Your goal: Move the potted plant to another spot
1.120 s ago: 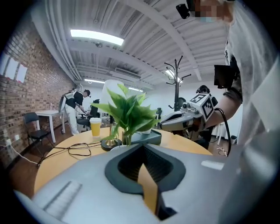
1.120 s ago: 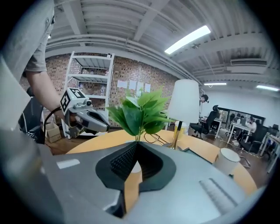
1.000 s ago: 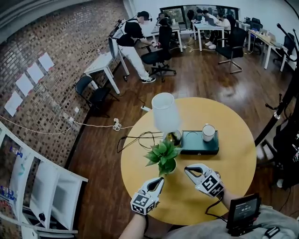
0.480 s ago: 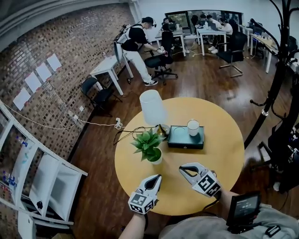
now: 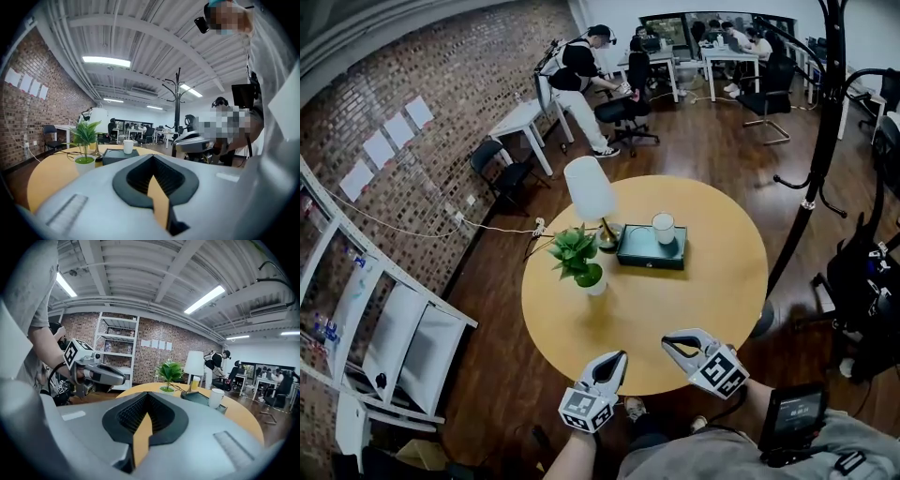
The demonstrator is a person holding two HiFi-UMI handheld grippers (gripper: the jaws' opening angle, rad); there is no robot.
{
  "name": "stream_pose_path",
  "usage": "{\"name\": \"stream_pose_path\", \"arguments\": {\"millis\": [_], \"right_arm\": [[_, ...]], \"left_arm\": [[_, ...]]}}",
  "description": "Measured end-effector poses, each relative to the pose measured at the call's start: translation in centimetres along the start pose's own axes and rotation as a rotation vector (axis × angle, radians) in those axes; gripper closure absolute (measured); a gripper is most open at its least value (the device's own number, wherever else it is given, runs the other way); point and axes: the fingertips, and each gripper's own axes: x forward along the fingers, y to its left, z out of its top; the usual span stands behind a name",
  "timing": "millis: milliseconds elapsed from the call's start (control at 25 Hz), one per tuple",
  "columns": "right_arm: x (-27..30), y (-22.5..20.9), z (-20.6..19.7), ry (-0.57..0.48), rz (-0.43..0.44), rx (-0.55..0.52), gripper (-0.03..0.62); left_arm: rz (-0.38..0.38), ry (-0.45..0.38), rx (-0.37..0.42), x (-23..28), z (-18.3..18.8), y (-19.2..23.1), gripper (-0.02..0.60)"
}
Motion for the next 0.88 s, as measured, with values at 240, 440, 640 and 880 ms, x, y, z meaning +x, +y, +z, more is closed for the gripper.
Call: {"name": "stream_pose_path", "arguments": {"millis": [240,440,640,880], "right_arm": [[-3.5,2.2,-0.7,0.006,0.003,0.014,0.586],[-4.8,3.7,-1.1,0.019,-0.018,0.037,0.586],[-5.2,4.6,-1.4,0.031,-0.037,0.046,0.586],[-4.5,5.7,-1.6,0.039,-0.049,0.061,0.586]], "left_arm": [[-0.022,0.007,-0.013,-1.3,-0.3,-4.0,0.583],[-0.062,0.007,-0.016,-2.0,-0.5,-5.8,0.583],[-0.087,-0.002,-0.02,-2.4,-0.4,-6.4,0.583],[-0.108,-0.001,-0.03,-3.2,-1.1,-6.6,0.583]]}}
